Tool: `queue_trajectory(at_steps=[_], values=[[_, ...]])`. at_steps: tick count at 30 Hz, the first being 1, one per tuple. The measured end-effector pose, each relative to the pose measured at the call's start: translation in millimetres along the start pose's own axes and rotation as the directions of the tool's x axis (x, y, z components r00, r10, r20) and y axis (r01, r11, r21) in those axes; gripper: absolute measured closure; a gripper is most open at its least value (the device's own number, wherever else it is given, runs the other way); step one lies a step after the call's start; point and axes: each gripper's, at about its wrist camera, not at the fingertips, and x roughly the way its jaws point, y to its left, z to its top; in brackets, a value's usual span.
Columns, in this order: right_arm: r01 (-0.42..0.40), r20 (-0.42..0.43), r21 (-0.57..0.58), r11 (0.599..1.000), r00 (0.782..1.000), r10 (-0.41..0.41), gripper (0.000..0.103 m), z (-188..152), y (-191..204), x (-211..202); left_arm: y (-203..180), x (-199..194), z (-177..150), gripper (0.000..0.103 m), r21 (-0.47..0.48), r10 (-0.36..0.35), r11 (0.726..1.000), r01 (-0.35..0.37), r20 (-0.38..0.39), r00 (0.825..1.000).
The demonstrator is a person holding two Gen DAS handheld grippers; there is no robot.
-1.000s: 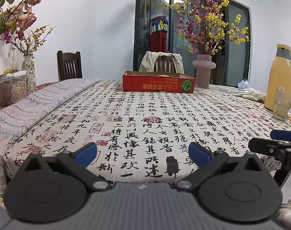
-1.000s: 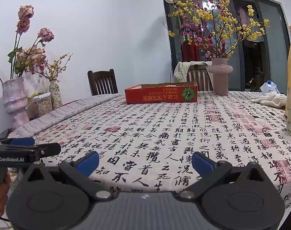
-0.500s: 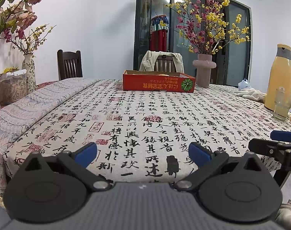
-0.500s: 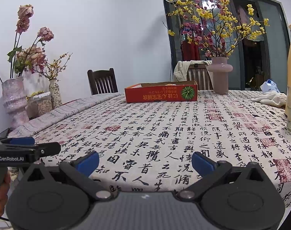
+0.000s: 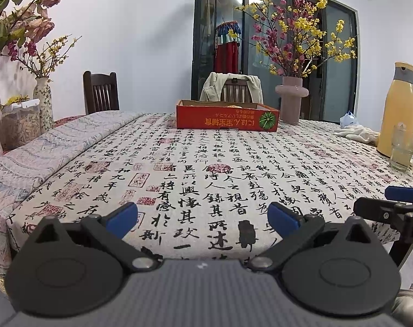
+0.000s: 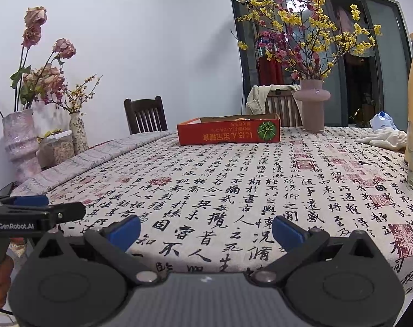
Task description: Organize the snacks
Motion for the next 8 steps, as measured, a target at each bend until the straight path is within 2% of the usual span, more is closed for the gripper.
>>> queue_trajectory(at_steps=[8], values=[[0.006,0.002,-0.009,1.000,1.000,-0.006,0.000,-1.6,0.4,-0.2,-1.8,-0.9,-1.1,0.000,0.003,0.008,1.000,-0.008,-0.003,1.000]])
